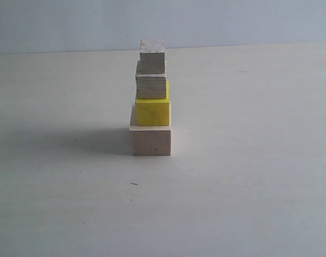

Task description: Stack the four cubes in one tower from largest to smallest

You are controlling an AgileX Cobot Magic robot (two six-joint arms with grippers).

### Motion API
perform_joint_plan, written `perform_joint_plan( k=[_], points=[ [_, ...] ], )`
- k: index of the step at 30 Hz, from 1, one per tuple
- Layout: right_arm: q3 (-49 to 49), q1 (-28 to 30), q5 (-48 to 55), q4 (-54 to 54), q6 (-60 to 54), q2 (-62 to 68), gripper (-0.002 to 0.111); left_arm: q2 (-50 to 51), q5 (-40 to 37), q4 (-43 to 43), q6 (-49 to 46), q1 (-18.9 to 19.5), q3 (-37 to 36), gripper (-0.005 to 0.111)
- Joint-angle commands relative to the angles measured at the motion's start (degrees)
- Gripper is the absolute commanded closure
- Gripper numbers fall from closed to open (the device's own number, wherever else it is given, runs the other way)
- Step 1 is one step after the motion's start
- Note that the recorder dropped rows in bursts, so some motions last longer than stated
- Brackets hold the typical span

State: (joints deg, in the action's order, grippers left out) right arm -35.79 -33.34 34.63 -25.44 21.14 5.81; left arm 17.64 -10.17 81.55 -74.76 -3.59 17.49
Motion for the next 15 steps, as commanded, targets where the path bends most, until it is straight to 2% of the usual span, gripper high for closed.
perform_joint_plan(
  k=[1, 6, 15],
  points=[
    [0.3, 0.0, -0.1, 0.0, -0.2, -0.1, 0.108, -4.2, 3.9, 0.2, -0.4, 1.2, -0.3, 0.107],
    [0.3, 0.0, -0.1, -0.1, -0.2, -0.1, 0.108, -11.5, 8.3, -0.1, -0.4, 3.6, -0.3, 0.107],
    [0.3, 0.0, -0.1, -0.1, -0.2, -0.1, 0.108, -15.1, 17.4, -0.2, -0.8, 3.7, -0.3, 0.107]
  ],
)
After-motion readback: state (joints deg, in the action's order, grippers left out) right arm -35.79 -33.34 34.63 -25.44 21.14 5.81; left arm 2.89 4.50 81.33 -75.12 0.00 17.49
